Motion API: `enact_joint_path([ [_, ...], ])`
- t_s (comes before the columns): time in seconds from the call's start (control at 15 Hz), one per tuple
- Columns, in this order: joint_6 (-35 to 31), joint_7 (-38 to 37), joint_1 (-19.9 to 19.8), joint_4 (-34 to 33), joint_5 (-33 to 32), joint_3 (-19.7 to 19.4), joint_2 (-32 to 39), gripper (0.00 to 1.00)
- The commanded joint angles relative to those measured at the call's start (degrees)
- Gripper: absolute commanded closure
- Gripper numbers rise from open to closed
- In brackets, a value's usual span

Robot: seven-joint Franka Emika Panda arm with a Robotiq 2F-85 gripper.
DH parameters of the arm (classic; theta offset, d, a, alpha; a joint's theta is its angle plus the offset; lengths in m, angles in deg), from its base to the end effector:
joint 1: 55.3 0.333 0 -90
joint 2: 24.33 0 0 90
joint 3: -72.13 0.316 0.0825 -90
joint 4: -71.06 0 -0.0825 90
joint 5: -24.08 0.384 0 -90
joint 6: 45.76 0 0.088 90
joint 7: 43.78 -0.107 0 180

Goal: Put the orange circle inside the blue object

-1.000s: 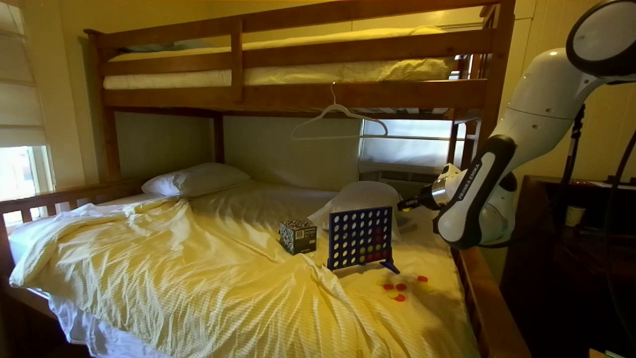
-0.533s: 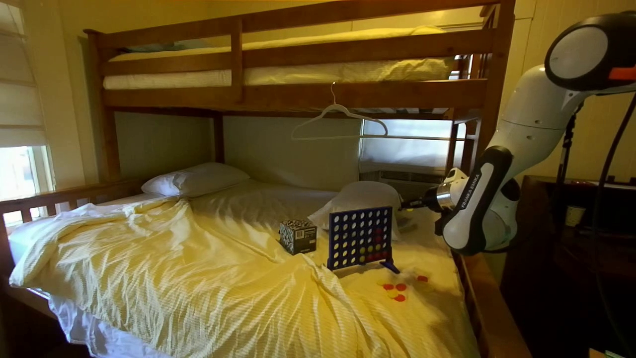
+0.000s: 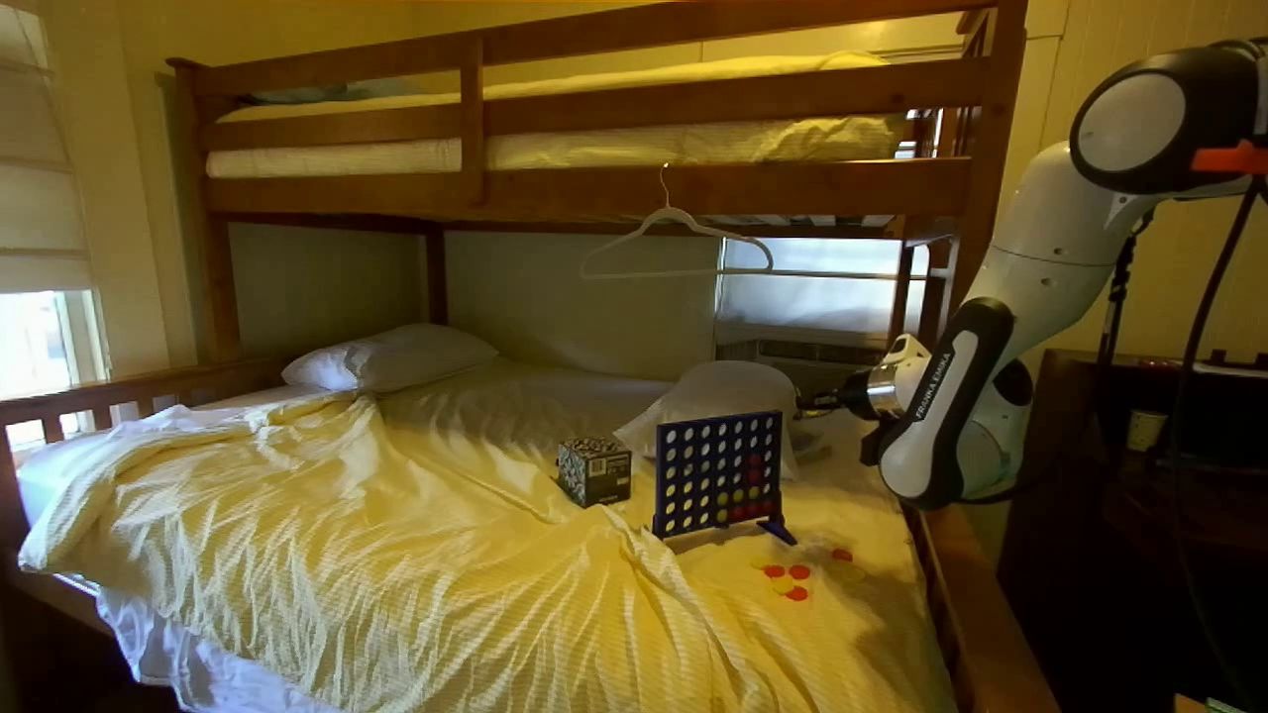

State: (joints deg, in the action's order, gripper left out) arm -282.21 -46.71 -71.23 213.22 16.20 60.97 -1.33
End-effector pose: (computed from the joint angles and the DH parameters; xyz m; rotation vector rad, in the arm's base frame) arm 0.4610 -0.2094 0.2924 2.3467 -0.3500 1.6564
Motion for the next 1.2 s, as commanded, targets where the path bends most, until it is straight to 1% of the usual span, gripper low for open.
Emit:
enact_joint_path([
  [0.0,-0.9,-1.5,-1.0,-1.6,-1.9,1.0,0.8,0.89],
  [0.47,0.3,-0.7,-0.3,-2.1,-1.0,1.6,-0.2,0.89],
  [0.87,0.6,-0.6,0.0,-3.4,-0.9,1.7,-0.2,0.89],
  [1.13,2.0,-1.0,0.2,-4.7,-0.9,2.2,-0.1,0.89],
])
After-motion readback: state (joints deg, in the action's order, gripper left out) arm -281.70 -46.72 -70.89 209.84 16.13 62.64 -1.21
